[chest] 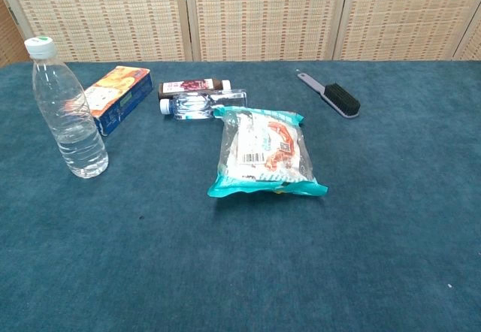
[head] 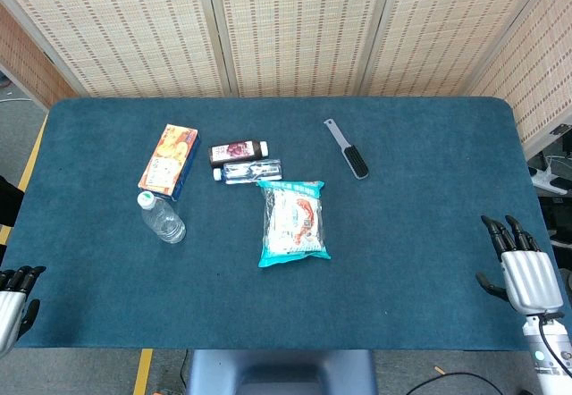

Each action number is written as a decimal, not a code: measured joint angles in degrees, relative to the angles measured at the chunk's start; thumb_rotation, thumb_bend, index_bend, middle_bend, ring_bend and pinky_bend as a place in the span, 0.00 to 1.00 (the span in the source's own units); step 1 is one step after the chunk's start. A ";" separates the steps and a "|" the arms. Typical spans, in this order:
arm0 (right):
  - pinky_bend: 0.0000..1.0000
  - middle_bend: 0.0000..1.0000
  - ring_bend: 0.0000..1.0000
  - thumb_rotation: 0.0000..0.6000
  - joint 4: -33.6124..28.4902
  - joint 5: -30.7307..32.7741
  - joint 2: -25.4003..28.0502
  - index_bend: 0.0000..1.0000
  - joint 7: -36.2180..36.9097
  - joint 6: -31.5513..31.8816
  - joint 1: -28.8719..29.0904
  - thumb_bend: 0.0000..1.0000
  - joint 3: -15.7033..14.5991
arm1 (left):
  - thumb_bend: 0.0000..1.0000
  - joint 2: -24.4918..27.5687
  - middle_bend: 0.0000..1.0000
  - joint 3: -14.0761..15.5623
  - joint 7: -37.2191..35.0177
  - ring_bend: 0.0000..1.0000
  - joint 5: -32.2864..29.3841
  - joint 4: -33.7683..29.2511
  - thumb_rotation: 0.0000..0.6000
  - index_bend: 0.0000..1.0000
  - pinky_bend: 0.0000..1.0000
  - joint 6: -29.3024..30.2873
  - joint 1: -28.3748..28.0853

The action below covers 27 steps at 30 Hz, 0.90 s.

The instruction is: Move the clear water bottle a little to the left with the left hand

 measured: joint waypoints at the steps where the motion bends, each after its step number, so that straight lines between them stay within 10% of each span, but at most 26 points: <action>1: 0.19 0.12 0.00 1.00 0.01 0.04 0.00 0.02 0.01 -0.07 0.02 0.15 0.01 | 0.41 -0.24 0.28 -0.12 -0.06 0.30 -0.06 0.11 1.00 0.23 0.28 0.01 -0.01; 7: 0.19 0.12 0.00 1.00 -0.12 -0.12 0.06 0.02 -0.14 -0.03 -0.02 0.15 -0.13 | 0.41 -0.93 0.24 -0.38 -0.33 0.26 -0.60 0.41 1.00 0.18 0.28 -0.17 0.13; 12: 0.19 0.12 0.00 1.00 0.67 -1.98 -0.01 0.00 0.58 1.09 0.00 0.15 -0.15 | 0.38 -0.63 0.00 -1.40 -0.52 0.01 -4.25 -1.55 1.00 0.00 0.19 -1.43 0.08; 27: 0.15 0.11 0.00 1.00 1.21 -5.77 2.12 0.00 3.91 9.58 -3.44 0.12 -0.16 | 0.36 0.11 0.00 -3.47 -9.81 0.00 -11.40 -6.81 1.00 0.00 0.14 -10.60 -3.12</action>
